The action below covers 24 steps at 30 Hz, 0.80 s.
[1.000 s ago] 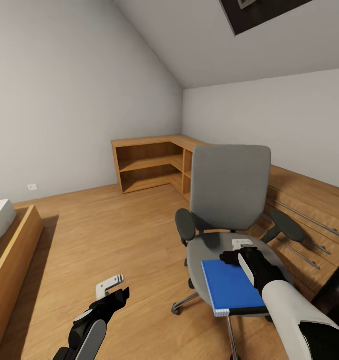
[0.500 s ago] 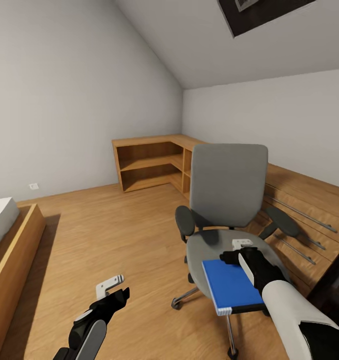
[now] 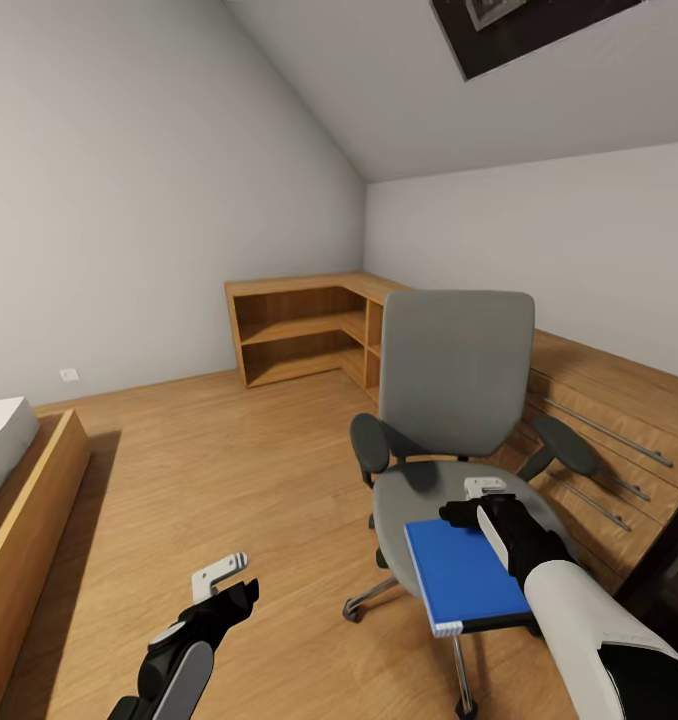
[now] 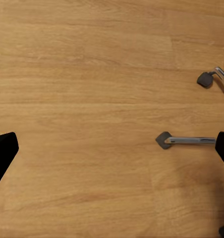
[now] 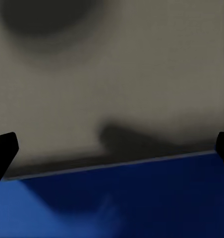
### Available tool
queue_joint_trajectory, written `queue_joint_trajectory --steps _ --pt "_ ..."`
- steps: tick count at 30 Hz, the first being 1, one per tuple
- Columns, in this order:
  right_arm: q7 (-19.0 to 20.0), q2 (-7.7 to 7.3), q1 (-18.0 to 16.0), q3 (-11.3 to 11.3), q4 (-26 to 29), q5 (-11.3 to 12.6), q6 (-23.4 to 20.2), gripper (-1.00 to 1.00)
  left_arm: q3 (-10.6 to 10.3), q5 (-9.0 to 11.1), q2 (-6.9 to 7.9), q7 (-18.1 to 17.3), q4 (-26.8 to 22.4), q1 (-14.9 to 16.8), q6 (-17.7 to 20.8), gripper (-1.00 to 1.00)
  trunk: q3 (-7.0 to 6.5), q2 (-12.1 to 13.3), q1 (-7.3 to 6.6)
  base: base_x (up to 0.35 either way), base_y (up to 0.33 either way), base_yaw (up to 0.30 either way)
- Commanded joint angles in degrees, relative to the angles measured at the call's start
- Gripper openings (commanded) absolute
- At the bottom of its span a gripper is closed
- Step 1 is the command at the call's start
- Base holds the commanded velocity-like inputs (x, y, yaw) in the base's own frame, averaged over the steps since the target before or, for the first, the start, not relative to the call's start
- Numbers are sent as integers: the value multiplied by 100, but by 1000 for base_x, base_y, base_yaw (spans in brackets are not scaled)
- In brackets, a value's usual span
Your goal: In the bedroom, organize the workspace by keeping the computer under the desk, ensuring the monitor is on the desk, placing the keyboard on the desk next to the monitor, placing the mouse on the desk next to the keyboard, moving the folder from the swivel chair onto the desk next to the mouse, stacking the notebook on top of the folder with the pen on top of the notebook, and positioning the swivel chair next to the desk.
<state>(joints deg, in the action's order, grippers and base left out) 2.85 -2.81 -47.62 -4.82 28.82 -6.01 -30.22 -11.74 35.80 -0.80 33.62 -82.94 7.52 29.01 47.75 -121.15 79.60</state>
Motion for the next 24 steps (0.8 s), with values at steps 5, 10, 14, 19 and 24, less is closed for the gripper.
queue_joint_trajectory --steps 5,10,14,19,24 --pt "31 3 -2 -27 12 -59 -28 100 -4 51 1 50 33 4 8 100 -39 -2 -1 0 0 0" --pt "32 0 -2 -27 18 -59 -28 100 -4 50 1 48 40 4 8 100 -84 -2 -1 0 0 0" --pt "32 -1 -2 -27 23 -59 -31 100 -4 50 1 54 41 4 8 100 -120 -2 -1 0 0 0" --pt "32 0 -2 -27 28 -54 -42 100 -4 50 1 56 43 4 7 100 -165 -2 -1 0 0 0" --pt "32 -1 4 -27 279 -34 -97 100 0 51 1 68 46 4 8 100 -210 -2 -1 0 0 0"
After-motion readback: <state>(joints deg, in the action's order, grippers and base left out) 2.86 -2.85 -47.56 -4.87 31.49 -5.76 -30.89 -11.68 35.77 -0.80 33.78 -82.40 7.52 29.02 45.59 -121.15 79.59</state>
